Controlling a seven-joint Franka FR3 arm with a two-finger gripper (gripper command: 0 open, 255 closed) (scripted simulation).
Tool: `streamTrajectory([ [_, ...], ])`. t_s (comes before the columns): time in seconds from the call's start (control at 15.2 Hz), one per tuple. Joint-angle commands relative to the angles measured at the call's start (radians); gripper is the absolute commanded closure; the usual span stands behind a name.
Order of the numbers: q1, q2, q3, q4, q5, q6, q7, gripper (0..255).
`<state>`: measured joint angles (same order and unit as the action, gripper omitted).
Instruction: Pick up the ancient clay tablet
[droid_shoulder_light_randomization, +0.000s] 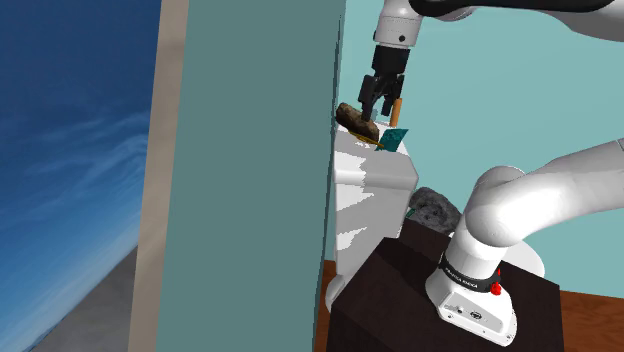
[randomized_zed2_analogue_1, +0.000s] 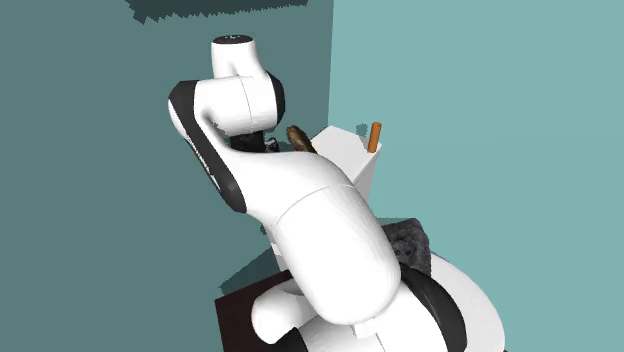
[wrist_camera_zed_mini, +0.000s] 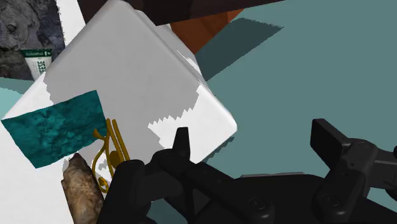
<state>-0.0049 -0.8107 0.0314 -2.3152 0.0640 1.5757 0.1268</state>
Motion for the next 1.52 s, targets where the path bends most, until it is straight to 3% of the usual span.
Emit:
streamTrajectory([
  [0.0, 0.0, 0.0, 0.0, 0.0, 0.0, 0.0, 0.0, 0],
  [0.66, -0.079, 0.146, -0.026, -0.042, -0.25, 0.314, -0.116, 0],
  [1.32, -0.181, 0.359, -0.047, 0.033, -0.505, 0.619, -0.144, 0],
  [1.45, -0.184, 0.366, -0.047, 0.024, -0.515, 0.638, -0.138, 0],
])
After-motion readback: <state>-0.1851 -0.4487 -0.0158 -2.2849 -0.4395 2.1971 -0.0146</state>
